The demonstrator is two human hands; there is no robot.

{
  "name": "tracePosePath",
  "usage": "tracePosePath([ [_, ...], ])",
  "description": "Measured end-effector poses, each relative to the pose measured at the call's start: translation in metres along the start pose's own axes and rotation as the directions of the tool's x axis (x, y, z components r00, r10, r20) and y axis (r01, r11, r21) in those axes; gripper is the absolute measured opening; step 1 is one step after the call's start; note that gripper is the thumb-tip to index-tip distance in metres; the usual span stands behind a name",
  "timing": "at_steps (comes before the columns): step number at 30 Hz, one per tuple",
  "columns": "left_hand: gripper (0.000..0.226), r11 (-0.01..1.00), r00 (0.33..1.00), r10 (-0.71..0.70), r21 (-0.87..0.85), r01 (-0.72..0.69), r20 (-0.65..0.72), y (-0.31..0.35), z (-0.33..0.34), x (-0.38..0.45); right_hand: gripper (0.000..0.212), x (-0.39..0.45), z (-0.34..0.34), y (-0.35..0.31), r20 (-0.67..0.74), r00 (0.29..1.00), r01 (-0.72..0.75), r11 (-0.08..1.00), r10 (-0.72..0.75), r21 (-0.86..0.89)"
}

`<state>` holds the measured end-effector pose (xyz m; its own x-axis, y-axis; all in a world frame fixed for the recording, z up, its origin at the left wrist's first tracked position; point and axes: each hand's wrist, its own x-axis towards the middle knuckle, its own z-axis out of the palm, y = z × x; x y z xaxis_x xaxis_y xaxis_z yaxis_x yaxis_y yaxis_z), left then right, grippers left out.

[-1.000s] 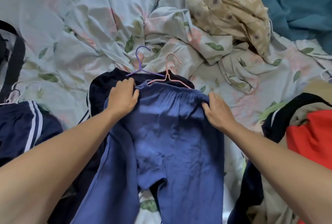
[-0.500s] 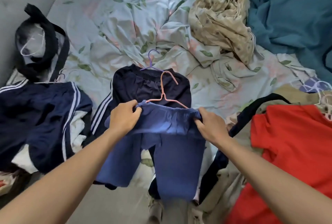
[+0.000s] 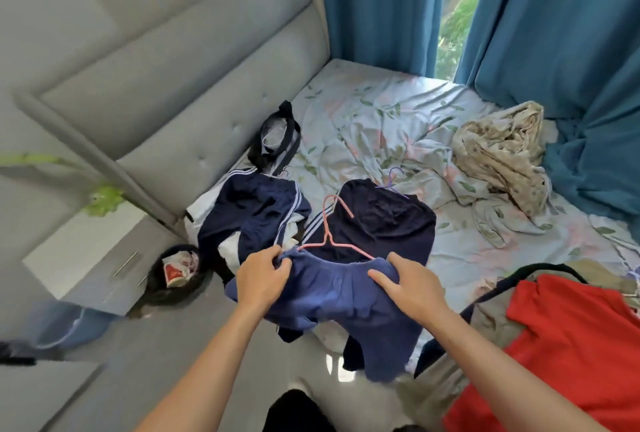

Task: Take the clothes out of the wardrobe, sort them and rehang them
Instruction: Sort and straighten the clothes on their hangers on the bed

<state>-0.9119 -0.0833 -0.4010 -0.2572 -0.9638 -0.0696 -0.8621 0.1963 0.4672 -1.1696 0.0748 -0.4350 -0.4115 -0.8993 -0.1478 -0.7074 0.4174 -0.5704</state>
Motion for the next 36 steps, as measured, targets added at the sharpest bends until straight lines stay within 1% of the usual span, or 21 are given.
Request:
tracePosePath([
  [4,0.031,0.998,0.993,-0.068,-0.024,0.066,-0.092,-0.043,-0.056,-0.006,0.048,0.004,0.007,-0.069,-0.01,0.998,0.065,0.998,-0.065,-0.012],
  [7,0.03,0.997,0.984,-0.066,-0.053,0.058,-0.164,-0.08,-0.095,0.007,0.048,0.02,0.019,-0.123,-0.017,0.995,0.102,0.995,-0.102,-0.013],
  [11,0.031,0.995,0.969,-0.084,-0.078,0.068,-0.231,-0.13,-0.14,0.038,0.048,0.047,0.047,-0.196,-0.002,0.995,0.099,0.995,-0.099,0.007],
  [15,0.028,0.994,0.967,-0.073,-0.092,0.052,-0.242,-0.178,-0.171,0.087,0.052,0.078,0.084,-0.251,-0.01,0.997,0.074,0.997,-0.073,0.036],
  [17,0.027,0.995,0.971,-0.075,-0.086,0.057,-0.227,-0.191,-0.178,0.114,0.052,0.092,0.098,-0.267,-0.004,0.999,0.046,0.998,-0.046,0.051],
  [20,0.031,0.997,0.985,-0.056,-0.066,0.046,-0.162,-0.2,-0.178,0.152,0.051,0.11,0.109,-0.276,0.014,1.0,-0.003,0.997,0.002,0.075],
  [22,0.034,0.997,0.99,-0.049,-0.064,0.041,-0.13,-0.203,-0.173,0.179,0.05,0.127,0.115,-0.275,0.024,0.999,-0.024,0.993,0.021,0.111],
  [26,0.033,0.999,0.996,-0.039,-0.024,0.037,-0.081,-0.203,-0.16,0.242,0.046,0.181,0.134,-0.265,0.055,0.998,-0.049,0.973,0.038,0.225],
  [28,0.03,0.999,0.998,-0.044,0.021,0.044,-0.045,-0.206,-0.152,0.274,0.044,0.211,0.148,-0.262,0.087,0.995,-0.075,0.968,0.055,0.24],
  [30,0.028,0.998,0.999,-0.04,0.051,0.039,0.021,-0.212,-0.148,0.302,0.043,0.237,0.159,-0.262,0.108,0.991,-0.104,0.962,0.079,0.252],
  [33,0.031,0.998,0.993,0.018,0.064,-0.025,0.114,-0.222,-0.146,0.347,0.042,0.273,0.169,-0.268,0.129,0.986,-0.139,0.952,0.107,0.273],
  [36,0.046,0.985,0.979,0.135,0.085,-0.149,0.15,-0.232,-0.135,0.397,0.043,0.31,0.18,-0.272,0.136,0.979,-0.187,0.939,0.154,0.289],
])
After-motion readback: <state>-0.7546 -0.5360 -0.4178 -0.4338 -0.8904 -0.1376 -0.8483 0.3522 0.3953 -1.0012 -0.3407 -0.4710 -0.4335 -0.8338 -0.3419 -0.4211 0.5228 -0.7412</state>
